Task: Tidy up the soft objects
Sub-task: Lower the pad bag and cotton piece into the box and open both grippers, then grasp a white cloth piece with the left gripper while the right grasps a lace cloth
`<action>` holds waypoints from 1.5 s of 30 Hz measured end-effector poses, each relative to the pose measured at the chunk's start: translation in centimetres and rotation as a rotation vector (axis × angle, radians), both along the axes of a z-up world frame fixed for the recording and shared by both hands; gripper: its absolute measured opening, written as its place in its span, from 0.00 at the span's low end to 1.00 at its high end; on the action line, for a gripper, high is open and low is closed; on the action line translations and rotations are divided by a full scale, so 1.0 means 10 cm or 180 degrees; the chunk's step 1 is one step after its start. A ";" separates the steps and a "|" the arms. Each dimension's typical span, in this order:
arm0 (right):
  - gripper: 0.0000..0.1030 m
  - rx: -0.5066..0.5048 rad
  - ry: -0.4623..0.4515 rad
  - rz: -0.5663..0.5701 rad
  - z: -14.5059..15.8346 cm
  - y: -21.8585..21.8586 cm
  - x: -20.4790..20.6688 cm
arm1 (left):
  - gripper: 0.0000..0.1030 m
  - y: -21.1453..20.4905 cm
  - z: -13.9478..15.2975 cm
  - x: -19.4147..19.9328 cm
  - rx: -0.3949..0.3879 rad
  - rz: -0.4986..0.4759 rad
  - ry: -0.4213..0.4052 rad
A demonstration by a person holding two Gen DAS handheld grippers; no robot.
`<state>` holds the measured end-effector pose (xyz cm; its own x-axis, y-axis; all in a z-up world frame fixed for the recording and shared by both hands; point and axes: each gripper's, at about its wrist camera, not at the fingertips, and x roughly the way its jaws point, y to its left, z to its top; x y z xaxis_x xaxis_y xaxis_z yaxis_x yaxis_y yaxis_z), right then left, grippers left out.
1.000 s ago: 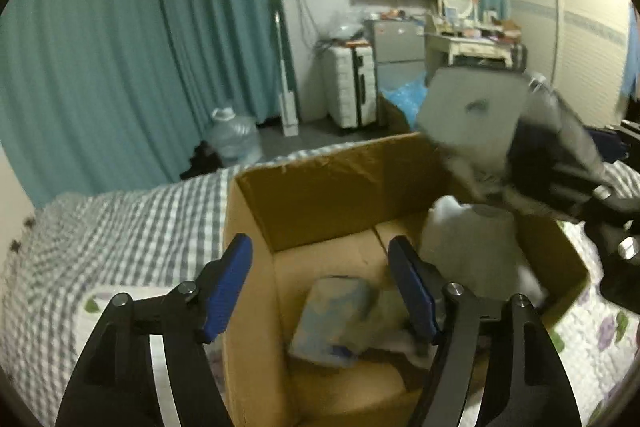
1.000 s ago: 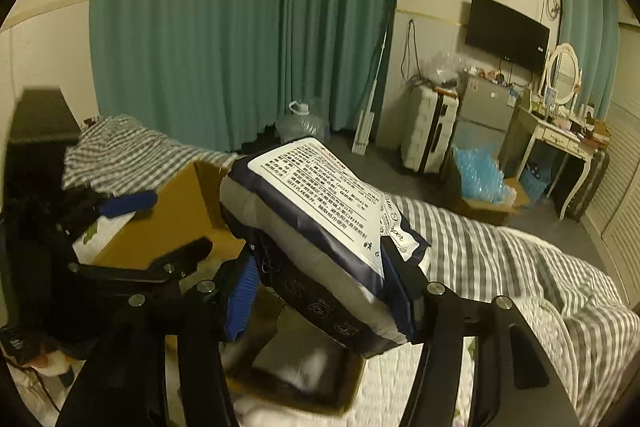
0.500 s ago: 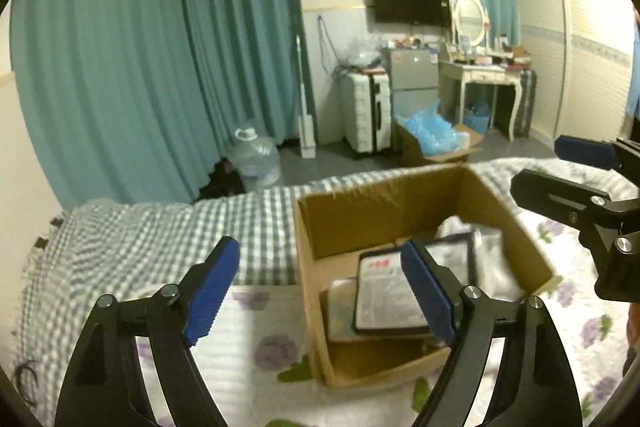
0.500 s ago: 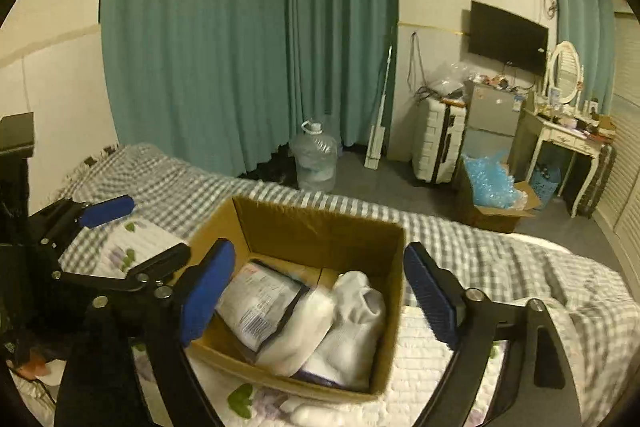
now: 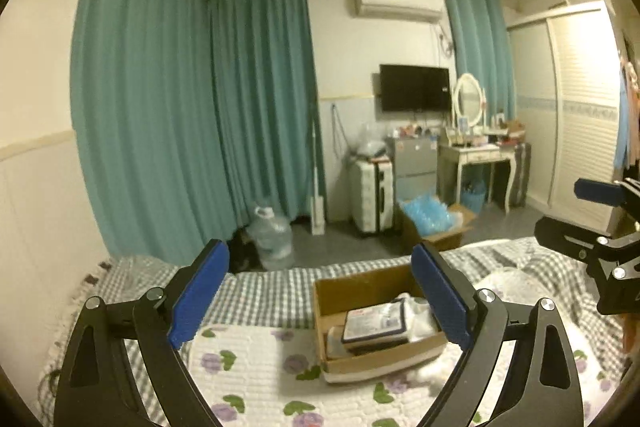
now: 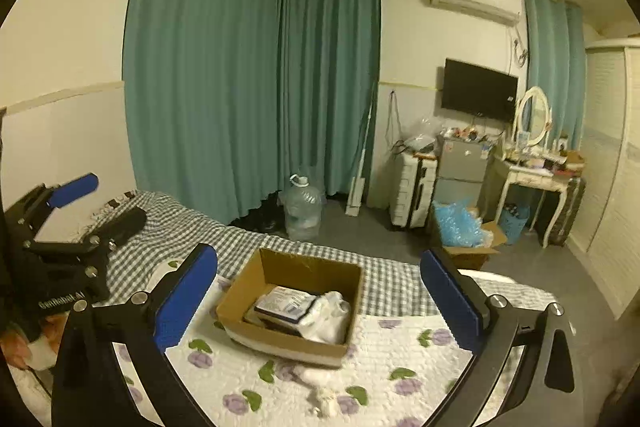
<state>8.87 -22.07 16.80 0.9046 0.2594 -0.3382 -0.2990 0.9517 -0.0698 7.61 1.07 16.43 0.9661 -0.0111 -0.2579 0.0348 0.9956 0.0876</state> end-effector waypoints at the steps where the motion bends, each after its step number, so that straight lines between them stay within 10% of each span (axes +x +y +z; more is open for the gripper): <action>1: 0.99 -0.0027 -0.0027 -0.0014 0.01 -0.02 -0.08 | 0.91 -0.01 0.01 -0.03 -0.0006 0.0002 -0.0007; 13: 0.99 -0.0250 0.0168 0.0003 -0.79 -0.14 -0.37 | 0.91 -0.24 -0.61 -0.33 0.0039 0.0053 0.0063; 22: 0.99 -0.0321 0.0916 0.0000 -1.97 -0.26 0.40 | 0.91 -0.21 -1.54 0.18 -0.0256 0.0152 0.0777; 33: 0.63 -0.0509 0.1815 0.0177 -3.22 -0.20 1.17 | 0.91 -0.35 -2.45 0.68 -0.0155 0.0117 0.1351; 36: 0.29 -0.0511 0.1981 0.0240 -3.35 -0.20 1.26 | 0.91 -0.38 -2.58 0.75 -0.0167 0.0106 0.1470; 45: 0.27 -0.0362 0.1578 0.0040 -2.86 -0.52 1.19 | 0.91 -0.65 -2.56 0.80 -0.0201 -0.0142 0.1604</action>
